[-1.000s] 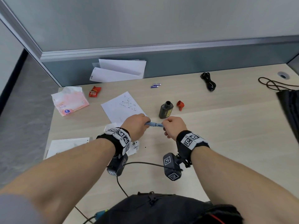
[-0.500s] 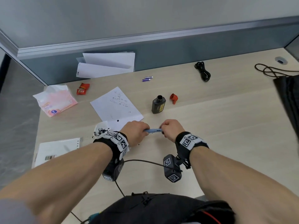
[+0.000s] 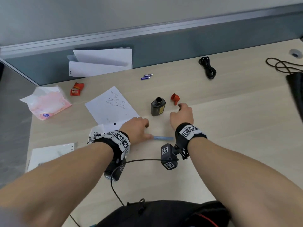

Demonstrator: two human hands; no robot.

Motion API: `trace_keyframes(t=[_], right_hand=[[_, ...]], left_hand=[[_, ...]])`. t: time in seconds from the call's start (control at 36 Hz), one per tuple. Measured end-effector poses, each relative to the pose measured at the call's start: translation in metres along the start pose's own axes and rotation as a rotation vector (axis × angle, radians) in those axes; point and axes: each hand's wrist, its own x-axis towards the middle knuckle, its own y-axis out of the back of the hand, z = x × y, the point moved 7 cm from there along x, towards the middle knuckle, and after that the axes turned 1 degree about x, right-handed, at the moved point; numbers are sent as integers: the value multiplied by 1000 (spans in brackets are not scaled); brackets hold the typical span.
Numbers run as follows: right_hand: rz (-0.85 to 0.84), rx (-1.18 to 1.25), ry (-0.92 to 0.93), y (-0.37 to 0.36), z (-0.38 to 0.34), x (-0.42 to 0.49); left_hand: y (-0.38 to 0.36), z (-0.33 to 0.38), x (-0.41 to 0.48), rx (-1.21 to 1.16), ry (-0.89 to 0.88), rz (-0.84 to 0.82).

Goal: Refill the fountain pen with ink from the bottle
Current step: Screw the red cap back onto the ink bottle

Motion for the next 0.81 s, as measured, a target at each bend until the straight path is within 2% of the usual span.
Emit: trace_keyframes(t=[0.11, 0.22, 0.39, 0.5, 0.64, 0.72, 0.81], right_hand=[[65, -19, 35, 16, -6, 7], [90, -66, 106, 28, -16, 16], [55, -154, 153, 29, -23, 26], [88, -213, 181, 32, -24, 27], [98, -67, 182, 34, -33, 25], [10, 64, 202, 27, -39, 19], [-47, 91, 262, 20, -47, 11]], left_hand=[[23, -4, -2, -290, 127, 193], [39, 9, 2, -495, 86, 275], [47, 30, 12, -521, -21, 270], [51, 39, 14, -518, -58, 295], [55, 33, 13, -549, -20, 320], [55, 24, 13, -521, 36, 337], [55, 15, 12, -472, 94, 362]])
